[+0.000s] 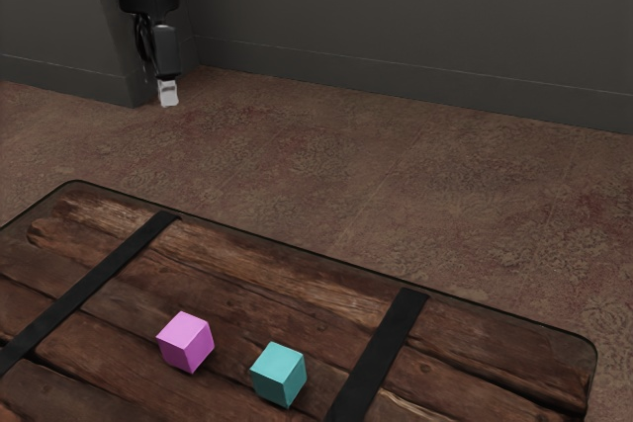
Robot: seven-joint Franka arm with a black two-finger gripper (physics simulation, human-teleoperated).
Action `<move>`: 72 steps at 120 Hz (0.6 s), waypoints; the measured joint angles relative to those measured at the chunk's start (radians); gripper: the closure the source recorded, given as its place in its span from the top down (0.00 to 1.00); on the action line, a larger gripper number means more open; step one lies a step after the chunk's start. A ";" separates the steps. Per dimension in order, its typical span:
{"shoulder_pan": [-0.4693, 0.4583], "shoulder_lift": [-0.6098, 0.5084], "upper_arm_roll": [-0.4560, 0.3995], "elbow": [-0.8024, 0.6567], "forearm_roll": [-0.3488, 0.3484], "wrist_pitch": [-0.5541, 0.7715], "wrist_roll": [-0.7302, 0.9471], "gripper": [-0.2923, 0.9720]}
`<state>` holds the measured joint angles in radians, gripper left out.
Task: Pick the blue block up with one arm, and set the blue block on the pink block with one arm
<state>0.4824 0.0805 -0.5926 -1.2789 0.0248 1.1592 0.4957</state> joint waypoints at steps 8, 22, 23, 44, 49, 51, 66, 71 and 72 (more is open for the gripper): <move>0.017 0.010 -0.001 0.001 0.038 0.030 0.013 0.77; -0.404 -0.030 0.414 -0.009 0.081 0.064 0.044 0.77; -0.436 -0.031 0.442 -0.009 0.081 0.065 0.046 0.77; -0.665 -0.106 0.592 -0.170 0.028 0.126 0.107 0.77; -0.679 -0.134 0.591 -0.282 0.031 0.157 0.129 0.77; -0.683 -0.140 0.591 -0.323 0.032 0.171 0.139 0.77; -0.688 -0.176 0.569 -0.571 0.028 0.344 0.269 0.77; -0.686 -0.183 0.558 -0.644 0.015 0.425 0.321 0.77; -0.687 -0.184 0.556 -0.654 0.013 0.440 0.331 0.77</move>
<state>-0.2045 -0.1032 -0.0364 -1.9327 0.0376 1.5991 0.8264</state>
